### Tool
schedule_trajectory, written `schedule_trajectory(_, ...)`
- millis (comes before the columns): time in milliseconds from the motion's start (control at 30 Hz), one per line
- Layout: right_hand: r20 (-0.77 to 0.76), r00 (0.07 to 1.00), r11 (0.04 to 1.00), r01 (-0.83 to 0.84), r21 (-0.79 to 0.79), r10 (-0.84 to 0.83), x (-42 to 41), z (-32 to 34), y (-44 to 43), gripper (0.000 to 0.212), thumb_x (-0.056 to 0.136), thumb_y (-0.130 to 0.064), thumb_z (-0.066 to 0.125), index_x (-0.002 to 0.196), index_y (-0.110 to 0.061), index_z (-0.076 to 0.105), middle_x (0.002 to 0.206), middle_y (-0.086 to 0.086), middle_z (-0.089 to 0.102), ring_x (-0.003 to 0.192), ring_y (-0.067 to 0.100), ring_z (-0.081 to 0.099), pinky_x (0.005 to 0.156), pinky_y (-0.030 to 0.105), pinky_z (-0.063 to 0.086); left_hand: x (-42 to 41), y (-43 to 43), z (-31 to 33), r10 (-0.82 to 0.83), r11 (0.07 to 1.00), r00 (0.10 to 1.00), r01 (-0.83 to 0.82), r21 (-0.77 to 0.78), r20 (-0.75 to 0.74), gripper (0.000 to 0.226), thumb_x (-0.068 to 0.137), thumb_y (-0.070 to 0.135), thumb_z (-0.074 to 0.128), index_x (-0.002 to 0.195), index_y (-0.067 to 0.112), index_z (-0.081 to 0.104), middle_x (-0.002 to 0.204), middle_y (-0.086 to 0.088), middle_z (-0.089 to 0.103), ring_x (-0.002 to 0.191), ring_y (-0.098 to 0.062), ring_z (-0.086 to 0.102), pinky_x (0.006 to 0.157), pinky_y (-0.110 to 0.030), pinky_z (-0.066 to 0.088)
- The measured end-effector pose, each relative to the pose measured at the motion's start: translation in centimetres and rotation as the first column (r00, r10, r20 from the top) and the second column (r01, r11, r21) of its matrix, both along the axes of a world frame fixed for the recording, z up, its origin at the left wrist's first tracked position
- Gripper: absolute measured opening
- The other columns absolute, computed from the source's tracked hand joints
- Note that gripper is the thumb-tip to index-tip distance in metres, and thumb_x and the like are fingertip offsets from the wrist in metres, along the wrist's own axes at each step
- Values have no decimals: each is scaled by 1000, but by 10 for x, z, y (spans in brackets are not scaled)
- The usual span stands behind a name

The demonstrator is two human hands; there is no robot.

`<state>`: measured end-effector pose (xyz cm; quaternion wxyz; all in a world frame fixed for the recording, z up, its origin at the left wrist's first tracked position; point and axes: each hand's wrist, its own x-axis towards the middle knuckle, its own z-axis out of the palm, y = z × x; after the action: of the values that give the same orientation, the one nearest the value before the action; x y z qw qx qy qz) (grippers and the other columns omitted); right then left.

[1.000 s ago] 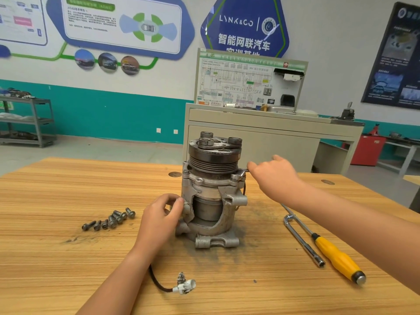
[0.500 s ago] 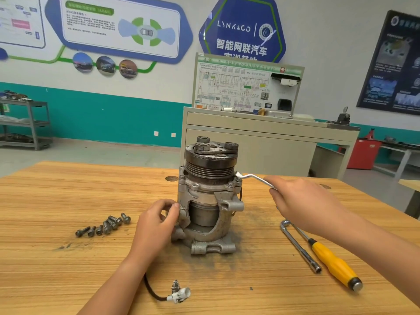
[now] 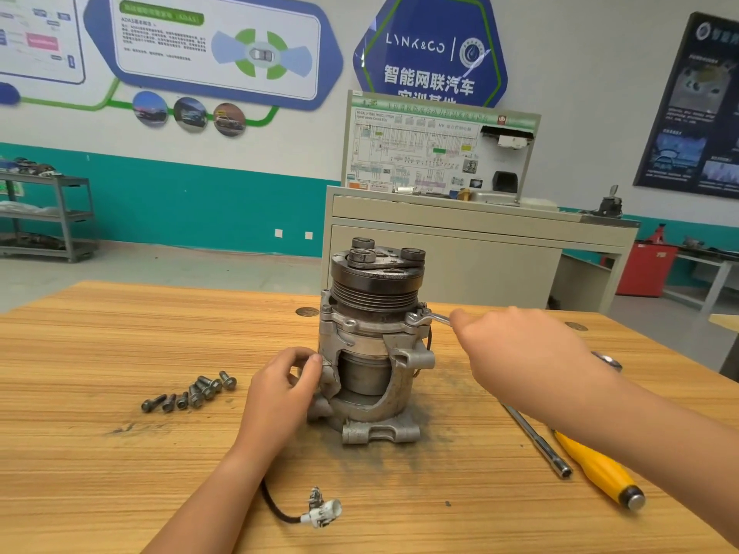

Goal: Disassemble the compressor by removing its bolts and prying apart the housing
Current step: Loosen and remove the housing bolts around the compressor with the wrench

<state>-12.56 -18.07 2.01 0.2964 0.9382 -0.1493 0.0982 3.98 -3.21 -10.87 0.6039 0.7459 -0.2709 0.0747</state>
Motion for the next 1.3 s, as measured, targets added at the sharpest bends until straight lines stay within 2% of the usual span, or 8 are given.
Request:
schedule_trajectory(167,-136,990,997,19,-71,-29,3,6,17,45,88,4,46,132,2,36,60,2,27,68,23,54,44,28,34,0,1,0,-7,1000,1000,7,3,-4,14,92,27,53,88,22,66,84,4,69,75,-18,66,75,-44,53)
schedule_trajectory(267,-115,992,995,33,-90,-43,5,2,12,50,90,-3,44,136,3,26,59,0,31,54,19,42,40,27,32,0,1,-1,-7,1000,1000,7,4,-6,14,92,28,52,88,24,65,84,4,69,75,-18,66,73,-42,53)
schedule_trajectory(467,-88,996,998,-16,-54,11,5,14,-5,28,96,-31,26,103,-16,49,57,-4,32,47,11,29,41,25,23,-1,1,0,-1,1000,1000,1,2,1,15,92,29,52,90,23,65,85,3,69,77,-17,65,75,-45,53)
schedule_trajectory(733,-173,984,994,24,-103,-41,22,10,-33,26,93,-8,37,118,-13,41,61,-3,36,49,10,34,41,22,26,0,1,-1,-1,1000,1000,0,2,17,14,91,27,52,89,24,65,86,3,69,76,-17,66,75,-43,53)
schedule_trajectory(900,-49,999,984,1,-179,-10,42,4,-48,40,91,-2,41,129,-12,36,59,-4,31,48,14,33,40,25,21,1,0,-2,2,1000,1000,-2,-3,15,13,90,28,52,88,25,65,85,4,69,79,-16,65,76,-44,52)
schedule_trajectory(1100,89,980,976,-165,-139,179,69,-11,-65,40,91,0,42,129,-10,37,109,5,61,101,24,58,84,32,42,2,-1,-2,6,1000,1000,-6,-2,7,13,92,27,52,89,24,65,85,4,69,76,-17,65,75,-43,53)
schedule_trajectory(1167,92,968,958,-213,-189,233,65,-7,-67,32,88,4,48,119,-2,50,102,11,65,93,27,63,82,35,47,2,-1,-2,4,1000,1000,-4,-1,14,13,92,27,52,88,24,65,84,5,69,75,-17,65,74,-41,53)
schedule_trajectory(1300,431,826,922,-384,-41,363,39,-2,-68,36,78,2,69,112,10,60,59,13,64,46,27,60,53,39,53,3,-1,-2,6,1000,999,-7,16,32,13,92,27,51,87,26,63,84,5,68,75,-16,65,72,-38,52)
